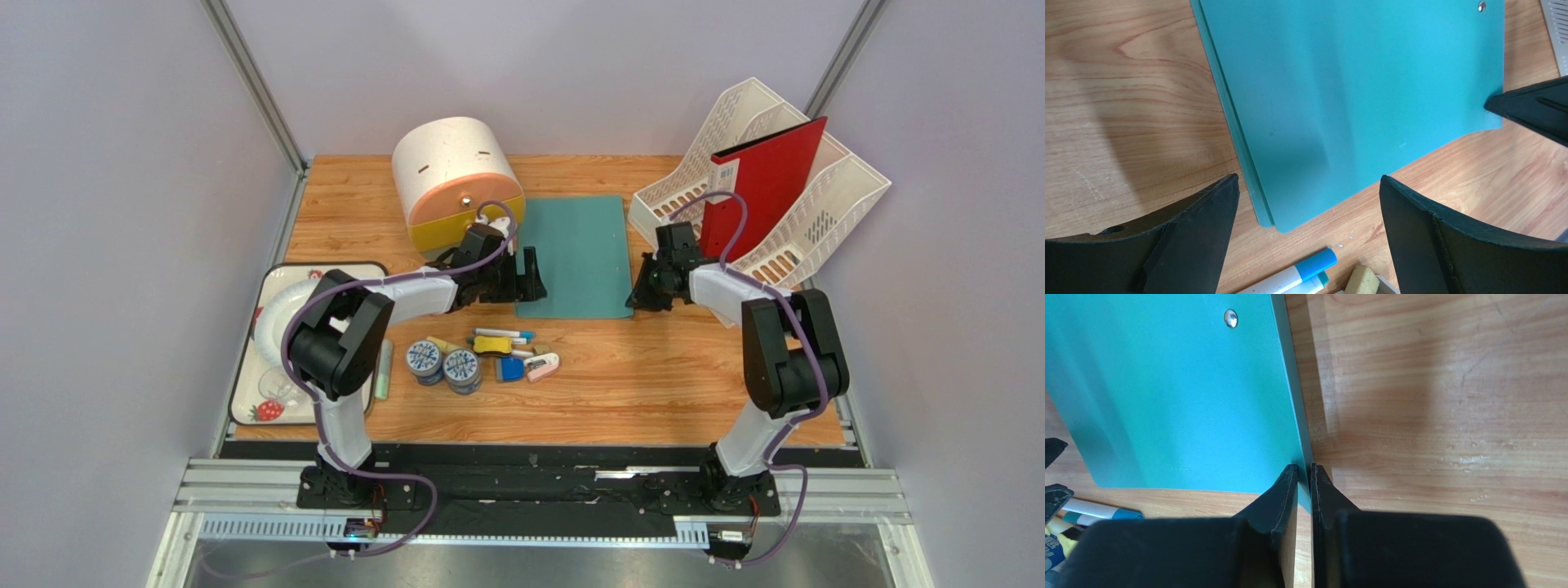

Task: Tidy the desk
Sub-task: Pick up the folder from the center of the board.

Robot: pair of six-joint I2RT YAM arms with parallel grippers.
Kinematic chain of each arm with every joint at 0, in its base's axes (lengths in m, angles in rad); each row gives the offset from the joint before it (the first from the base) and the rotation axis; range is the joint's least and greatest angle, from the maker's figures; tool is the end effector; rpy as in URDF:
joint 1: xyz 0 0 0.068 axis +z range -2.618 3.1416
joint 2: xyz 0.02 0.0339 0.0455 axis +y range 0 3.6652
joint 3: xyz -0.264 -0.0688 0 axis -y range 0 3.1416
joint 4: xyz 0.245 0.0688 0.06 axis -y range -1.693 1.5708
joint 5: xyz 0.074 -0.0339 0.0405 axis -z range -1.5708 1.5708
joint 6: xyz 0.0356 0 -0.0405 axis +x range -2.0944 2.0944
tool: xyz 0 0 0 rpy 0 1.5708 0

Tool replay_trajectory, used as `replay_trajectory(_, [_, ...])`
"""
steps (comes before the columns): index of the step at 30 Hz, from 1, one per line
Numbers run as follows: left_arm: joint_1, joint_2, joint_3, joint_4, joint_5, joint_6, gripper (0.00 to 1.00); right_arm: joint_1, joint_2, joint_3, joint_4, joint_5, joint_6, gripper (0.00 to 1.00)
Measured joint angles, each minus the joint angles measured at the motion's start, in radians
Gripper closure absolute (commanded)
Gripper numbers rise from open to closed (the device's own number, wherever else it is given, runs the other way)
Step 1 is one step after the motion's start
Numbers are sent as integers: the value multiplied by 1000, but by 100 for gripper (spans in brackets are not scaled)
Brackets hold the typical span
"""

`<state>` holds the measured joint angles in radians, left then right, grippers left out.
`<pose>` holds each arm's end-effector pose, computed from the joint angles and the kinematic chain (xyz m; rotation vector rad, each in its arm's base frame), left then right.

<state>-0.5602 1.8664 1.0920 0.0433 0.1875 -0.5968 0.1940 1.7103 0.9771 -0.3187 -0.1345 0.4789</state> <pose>0.3312 -0.2156 0.1649 0.0573 2.4231 -0.7817 0.3259 0.0689 0.1607 0.3314 2.6466 0.4032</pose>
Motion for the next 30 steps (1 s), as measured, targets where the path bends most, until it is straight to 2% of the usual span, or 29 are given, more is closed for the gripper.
replay_trajectory(8, [7, -3, -20, 2, -31, 0, 7, 0, 69, 78, -3, 1, 3, 97])
replay_trajectory(30, [22, 22, -19, 64, 16, -21, 13, 0, 80, 90, -6, -6, 1, 100])
